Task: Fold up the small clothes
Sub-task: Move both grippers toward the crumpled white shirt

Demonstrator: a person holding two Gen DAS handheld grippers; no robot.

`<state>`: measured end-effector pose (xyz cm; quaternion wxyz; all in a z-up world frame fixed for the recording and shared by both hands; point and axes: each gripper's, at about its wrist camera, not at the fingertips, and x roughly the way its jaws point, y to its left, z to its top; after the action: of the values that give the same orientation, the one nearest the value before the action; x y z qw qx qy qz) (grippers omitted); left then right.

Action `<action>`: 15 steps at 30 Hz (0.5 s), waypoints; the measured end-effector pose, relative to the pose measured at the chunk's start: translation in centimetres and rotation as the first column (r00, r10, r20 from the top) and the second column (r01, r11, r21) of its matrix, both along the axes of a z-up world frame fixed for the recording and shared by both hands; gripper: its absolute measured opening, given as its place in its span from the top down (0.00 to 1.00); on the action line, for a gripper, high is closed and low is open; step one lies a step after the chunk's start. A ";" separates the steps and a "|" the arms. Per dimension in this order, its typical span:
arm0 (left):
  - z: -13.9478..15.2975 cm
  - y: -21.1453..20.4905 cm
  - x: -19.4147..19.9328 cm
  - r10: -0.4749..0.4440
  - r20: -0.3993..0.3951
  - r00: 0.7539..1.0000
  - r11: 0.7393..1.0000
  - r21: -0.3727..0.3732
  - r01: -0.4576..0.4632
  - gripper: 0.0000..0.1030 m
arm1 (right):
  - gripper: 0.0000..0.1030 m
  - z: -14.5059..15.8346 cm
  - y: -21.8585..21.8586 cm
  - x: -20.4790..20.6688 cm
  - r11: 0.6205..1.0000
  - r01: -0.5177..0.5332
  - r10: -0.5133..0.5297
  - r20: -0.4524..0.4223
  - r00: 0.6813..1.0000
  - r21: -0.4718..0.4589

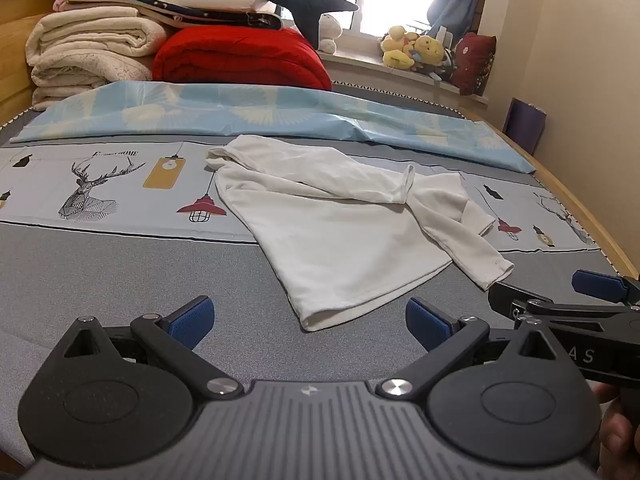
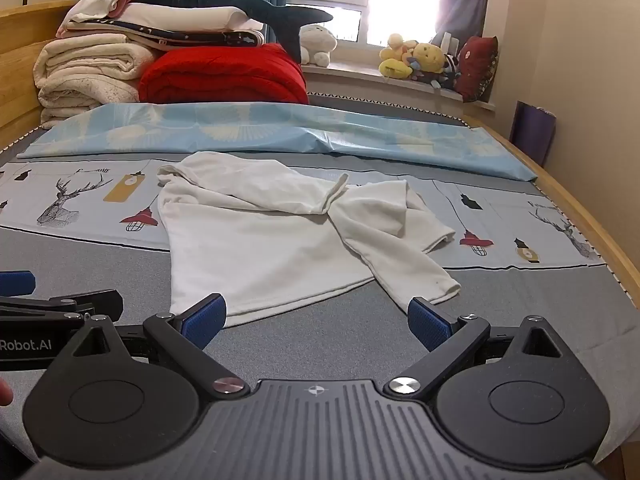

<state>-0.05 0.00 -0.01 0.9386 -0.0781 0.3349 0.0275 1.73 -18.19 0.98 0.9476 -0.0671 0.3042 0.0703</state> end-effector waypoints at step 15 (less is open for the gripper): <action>1.1 0.4 -0.2 -0.033 0.054 0.998 0.999 0.000 0.033 0.18 | 0.13 0.5 -0.1 -0.4 1.000 -0.009 0.008 0.039 0.999 0.026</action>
<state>-0.22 0.36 1.08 0.9476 -0.0738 0.3106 0.0098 1.35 -18.30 1.51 0.9539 -0.0572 0.2845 0.0767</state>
